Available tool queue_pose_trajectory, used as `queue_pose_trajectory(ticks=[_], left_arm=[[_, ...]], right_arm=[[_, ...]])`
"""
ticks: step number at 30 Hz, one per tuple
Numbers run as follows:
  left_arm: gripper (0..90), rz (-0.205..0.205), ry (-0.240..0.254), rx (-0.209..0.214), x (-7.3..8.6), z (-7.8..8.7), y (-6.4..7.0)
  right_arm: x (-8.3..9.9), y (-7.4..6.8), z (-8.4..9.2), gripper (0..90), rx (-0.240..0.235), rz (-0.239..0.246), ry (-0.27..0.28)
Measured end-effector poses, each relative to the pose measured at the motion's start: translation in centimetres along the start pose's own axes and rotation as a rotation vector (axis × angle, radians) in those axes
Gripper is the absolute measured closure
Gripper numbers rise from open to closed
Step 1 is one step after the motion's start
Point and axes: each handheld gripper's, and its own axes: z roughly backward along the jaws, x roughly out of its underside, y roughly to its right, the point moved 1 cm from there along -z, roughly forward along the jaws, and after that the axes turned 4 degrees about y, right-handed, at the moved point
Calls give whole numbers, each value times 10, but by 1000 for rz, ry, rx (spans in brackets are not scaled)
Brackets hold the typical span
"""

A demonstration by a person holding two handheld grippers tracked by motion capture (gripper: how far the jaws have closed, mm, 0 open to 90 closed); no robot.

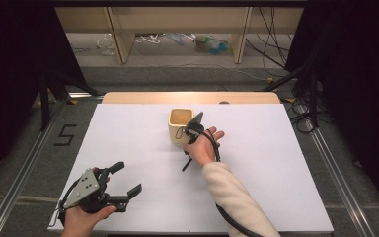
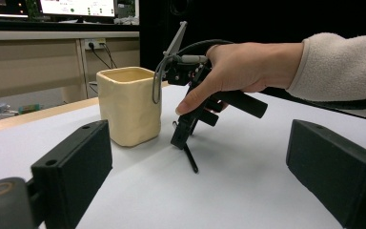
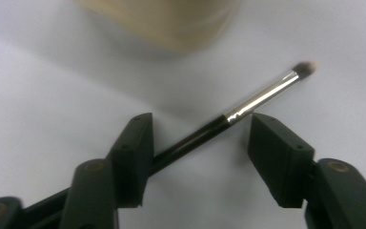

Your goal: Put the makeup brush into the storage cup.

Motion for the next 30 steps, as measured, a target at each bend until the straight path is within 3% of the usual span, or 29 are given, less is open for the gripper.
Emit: queue_pose_trajectory(ticks=[3, 4, 5, 9, 16, 30], left_arm=[[80, 2, -13, -10, 0, 1, 0], [80, 3, -13, -10, 0, 1, 0], [81, 2, -13, -10, 0, 1, 0], [86, 5, -14, -8, 0, 1, 1], [89, 9, -14, -8, 0, 1, 1], [89, 5, -15, -8, 0, 1, 1]], right_arm=[[0, 2, 1, 503, -2, 5, -2], [0, 4, 1, 519, -2, 32, 2], [0, 3, 2, 535, -6, 6, -11], [0, 7, 3, 665, -11, 4, -26], [1, 13, 4, 783, -26, 3, -44], [-4, 20, 4, 835, -54, 19, -85]])
